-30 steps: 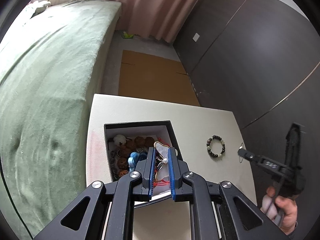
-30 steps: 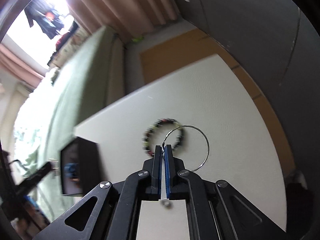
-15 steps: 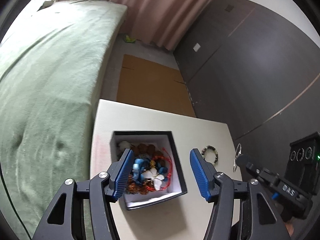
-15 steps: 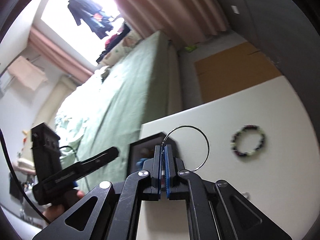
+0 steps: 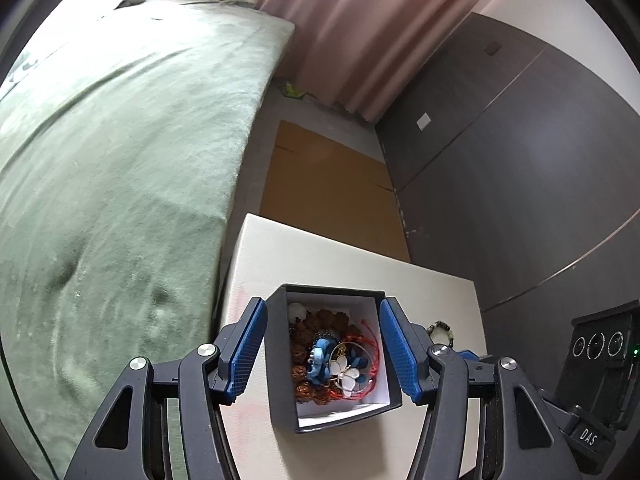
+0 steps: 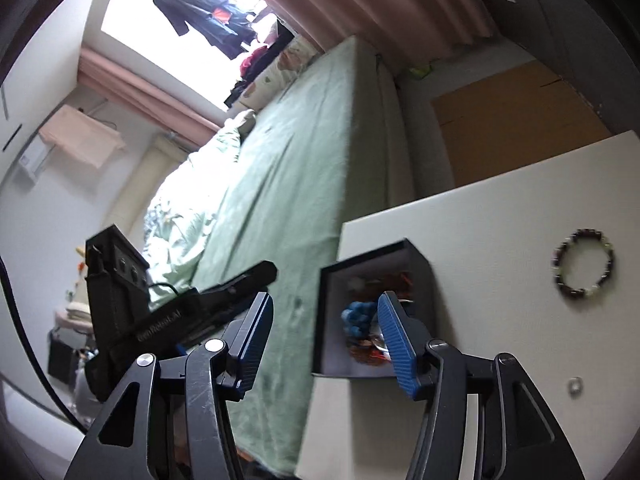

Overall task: Organize jewelry
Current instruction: 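Lower the silver hoop into the black box and open the right tool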

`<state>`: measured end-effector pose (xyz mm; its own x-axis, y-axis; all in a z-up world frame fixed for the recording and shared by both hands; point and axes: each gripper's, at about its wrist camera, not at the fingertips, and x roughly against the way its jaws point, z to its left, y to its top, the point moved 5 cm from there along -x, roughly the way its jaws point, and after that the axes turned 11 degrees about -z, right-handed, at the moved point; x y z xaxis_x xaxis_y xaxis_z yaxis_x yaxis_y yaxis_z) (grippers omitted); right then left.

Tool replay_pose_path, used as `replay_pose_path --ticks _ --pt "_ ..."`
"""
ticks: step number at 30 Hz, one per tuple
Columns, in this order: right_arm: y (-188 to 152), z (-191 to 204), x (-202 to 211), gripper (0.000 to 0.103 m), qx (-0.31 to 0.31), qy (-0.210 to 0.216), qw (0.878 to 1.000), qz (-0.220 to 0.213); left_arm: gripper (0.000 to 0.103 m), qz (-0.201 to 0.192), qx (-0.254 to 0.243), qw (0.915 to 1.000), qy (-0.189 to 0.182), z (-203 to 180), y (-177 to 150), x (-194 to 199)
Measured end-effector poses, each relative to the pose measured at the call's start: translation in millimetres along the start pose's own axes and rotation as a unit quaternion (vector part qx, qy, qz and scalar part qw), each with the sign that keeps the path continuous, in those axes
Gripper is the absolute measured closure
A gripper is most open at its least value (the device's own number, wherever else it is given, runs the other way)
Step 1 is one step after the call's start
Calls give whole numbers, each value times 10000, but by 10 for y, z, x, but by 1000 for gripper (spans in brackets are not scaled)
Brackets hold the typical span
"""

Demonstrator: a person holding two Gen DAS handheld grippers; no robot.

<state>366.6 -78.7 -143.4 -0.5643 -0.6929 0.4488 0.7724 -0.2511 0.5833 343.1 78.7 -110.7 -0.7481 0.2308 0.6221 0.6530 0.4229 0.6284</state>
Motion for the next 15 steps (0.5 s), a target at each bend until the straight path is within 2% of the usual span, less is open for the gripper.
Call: replay_pose_path --ticks 11,15 --pt "138 -512 587 47 -61 -784 9966 -243 43 133 -374 9989 -265 -546 -186 -168" --pt "192 -677 791 47 -136 -947 9949 -320 43 231 -534 9977 -343 -751 -282 -232"
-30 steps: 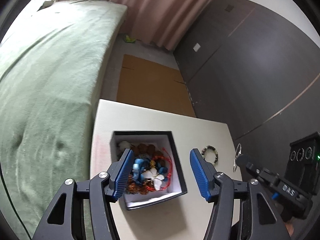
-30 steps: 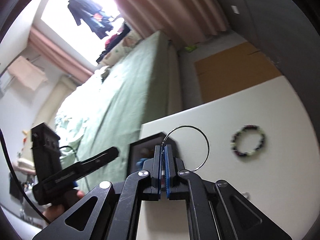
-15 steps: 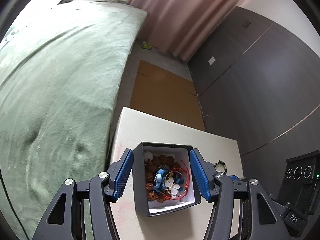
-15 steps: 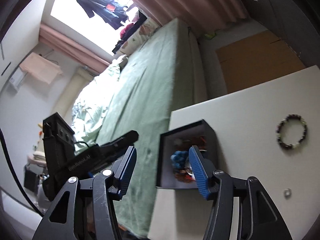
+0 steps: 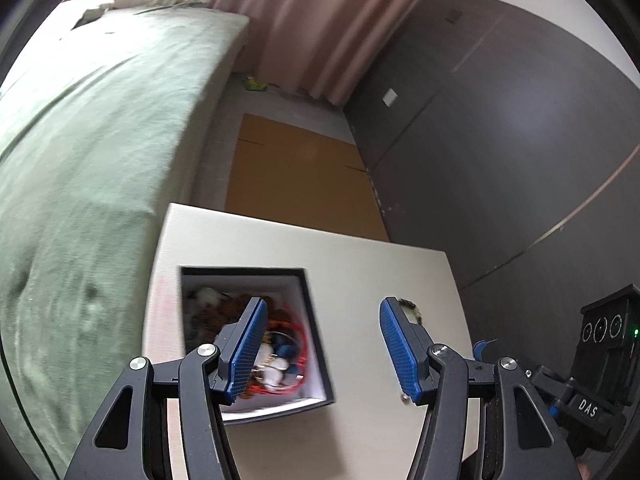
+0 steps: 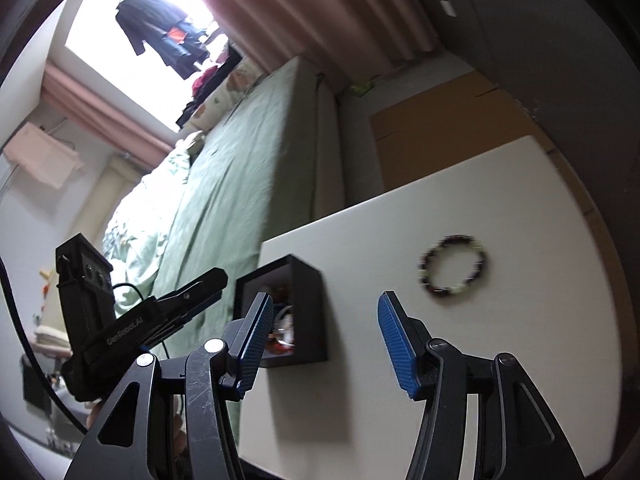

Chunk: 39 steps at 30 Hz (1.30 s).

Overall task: Organize jewelry
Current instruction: 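Lower the silver hoop into the black box and open the right tool, then grasp the small silver ring with the left tool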

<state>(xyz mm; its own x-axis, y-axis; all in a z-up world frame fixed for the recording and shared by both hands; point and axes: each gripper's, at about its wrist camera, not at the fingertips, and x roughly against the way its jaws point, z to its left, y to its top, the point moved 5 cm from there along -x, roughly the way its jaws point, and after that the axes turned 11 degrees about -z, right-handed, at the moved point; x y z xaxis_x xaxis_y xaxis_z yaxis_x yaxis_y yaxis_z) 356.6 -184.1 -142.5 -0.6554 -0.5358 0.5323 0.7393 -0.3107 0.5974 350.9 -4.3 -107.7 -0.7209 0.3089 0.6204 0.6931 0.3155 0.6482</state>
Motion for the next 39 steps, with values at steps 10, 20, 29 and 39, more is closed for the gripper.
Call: replay_pose_path --ticks 10,20,29,39 --pt "22 -478 321 47 172 -765 9968 152 43 388 -599 9974 -94 -470 -270 -187" --pt "-43 -846 554 32 172 -1357 9901 317 43 831 -1195 9893 -91 -894 -678 -414" --pt "-57 -1032 726 26 219 -1614 9860 361 44 1136 -1703 9788 -5 -1169 -1039 -651" --pt "5 -1417 968 26 -84 -1931 9809 209 64 1392 -2125 9668 276 -1226 -1334 -893"
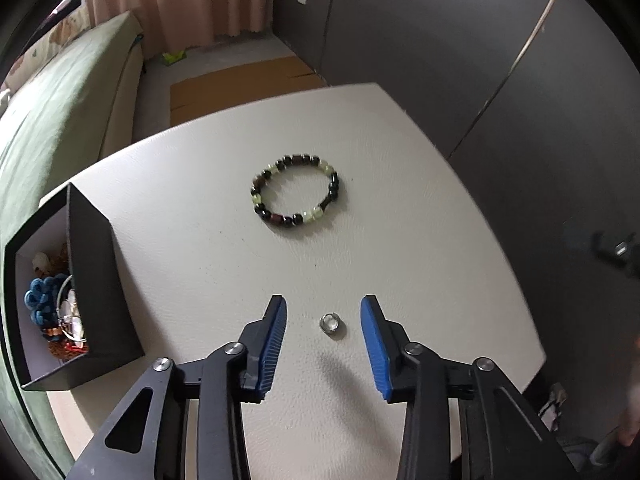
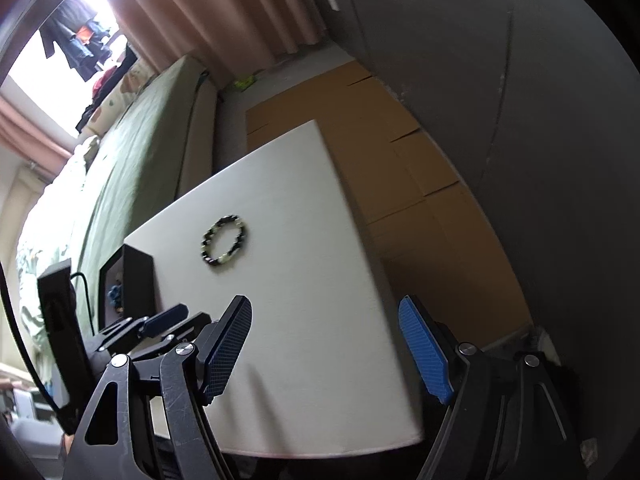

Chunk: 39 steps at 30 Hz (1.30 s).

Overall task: Organize jewelry
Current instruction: 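Grasp the small silver ring with the left tool, then carry the ring into the box with the left tool while the right grasps the bead bracelet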

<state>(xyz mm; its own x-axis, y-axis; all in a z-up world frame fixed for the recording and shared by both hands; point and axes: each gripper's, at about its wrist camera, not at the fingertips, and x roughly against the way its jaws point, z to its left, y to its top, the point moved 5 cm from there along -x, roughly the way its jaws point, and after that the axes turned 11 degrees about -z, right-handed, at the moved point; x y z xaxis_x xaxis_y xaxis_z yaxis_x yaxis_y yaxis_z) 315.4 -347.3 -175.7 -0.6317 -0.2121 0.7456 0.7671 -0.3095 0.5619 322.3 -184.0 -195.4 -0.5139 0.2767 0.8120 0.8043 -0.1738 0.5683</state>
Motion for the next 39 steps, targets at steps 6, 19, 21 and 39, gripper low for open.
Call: replay_pose_path --ticks 6,19,21,39 --pt "-5 -150 44 26 -100 -116 9999 -28 65 140 -354 9991 159 -114 -129 -113" --pt "-27 45 -15 26 66 -7 10000 70 90 75 -642 9976 236 -215 -181 -172" --pt "-31 79 -34 26 94 -4 9999 93 90 51 -559 9982 188 -190 -147 -146" --pt "-19 555 -303 26 205 256 9994 102 90 -896 470 9949 42 462 356 497"
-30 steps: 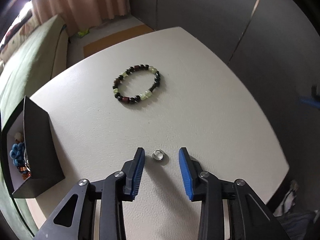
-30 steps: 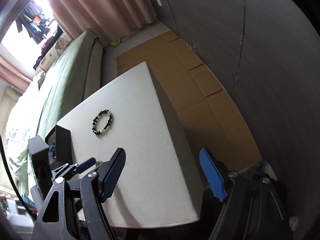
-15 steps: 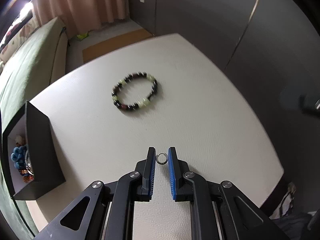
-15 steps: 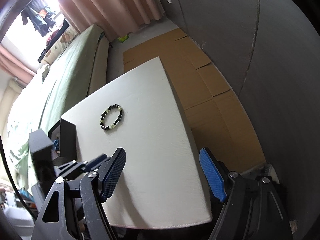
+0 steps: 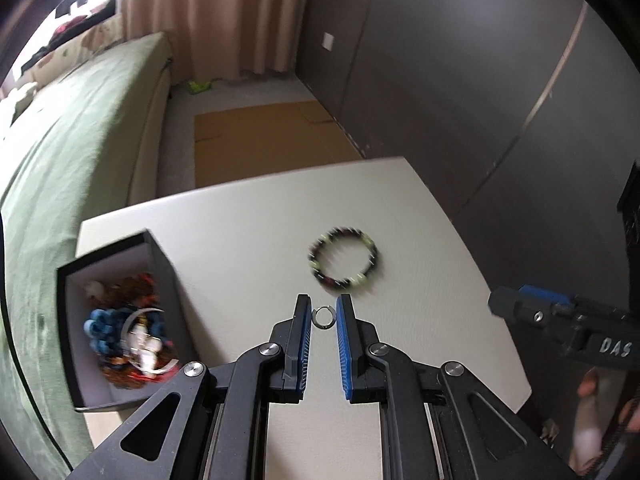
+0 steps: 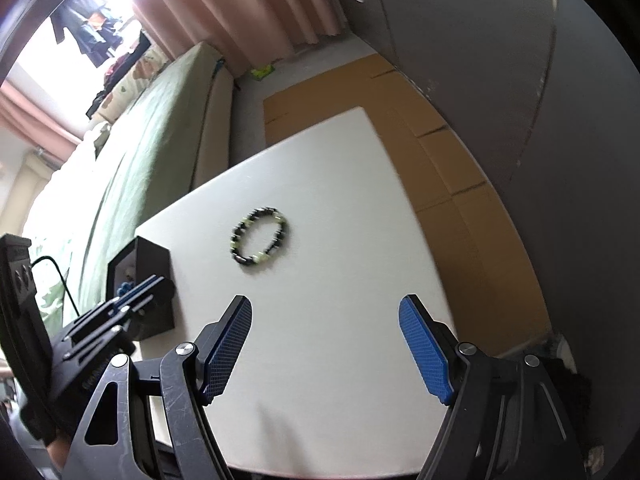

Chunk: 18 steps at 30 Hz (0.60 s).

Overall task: Organize jewelry
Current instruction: 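Carry the ring into the box with the left tool while the right grasps the bead bracelet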

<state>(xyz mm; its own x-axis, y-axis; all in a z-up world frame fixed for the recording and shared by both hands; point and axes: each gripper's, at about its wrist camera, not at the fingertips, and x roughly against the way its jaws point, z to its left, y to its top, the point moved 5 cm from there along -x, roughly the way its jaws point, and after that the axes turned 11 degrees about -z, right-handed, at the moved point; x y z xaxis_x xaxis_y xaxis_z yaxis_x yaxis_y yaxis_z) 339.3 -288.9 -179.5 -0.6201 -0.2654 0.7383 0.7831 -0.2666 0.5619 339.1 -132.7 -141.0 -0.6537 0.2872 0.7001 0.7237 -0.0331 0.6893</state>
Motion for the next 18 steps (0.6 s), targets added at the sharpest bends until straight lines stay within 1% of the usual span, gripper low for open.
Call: replay_pose_path --ticks 2,6,12,13,16,18 --pt "27 84 -40 26 65 40 10000 -48 90 -79 137 9999 3 110 91 28" --pt "75 277 -151 28 164 221 9996 -101 90 -208 383 9990 -64 329 134 165" --pt "62 580 -411 38 266 280 9993 -23 90 -336 608 9976 -17 652 170 289" --pt "58 621 -453 43 287 257 9993 -8 90 -351 635 9974 4 708 168 309" --pt "52 712 -625 50 358 41 9993 57 90 -391 707 9967 77 877 164 338" --pt "59 720 -726 54 475 -317 9984 36 90 -369 748 9964 133 993 119 342"
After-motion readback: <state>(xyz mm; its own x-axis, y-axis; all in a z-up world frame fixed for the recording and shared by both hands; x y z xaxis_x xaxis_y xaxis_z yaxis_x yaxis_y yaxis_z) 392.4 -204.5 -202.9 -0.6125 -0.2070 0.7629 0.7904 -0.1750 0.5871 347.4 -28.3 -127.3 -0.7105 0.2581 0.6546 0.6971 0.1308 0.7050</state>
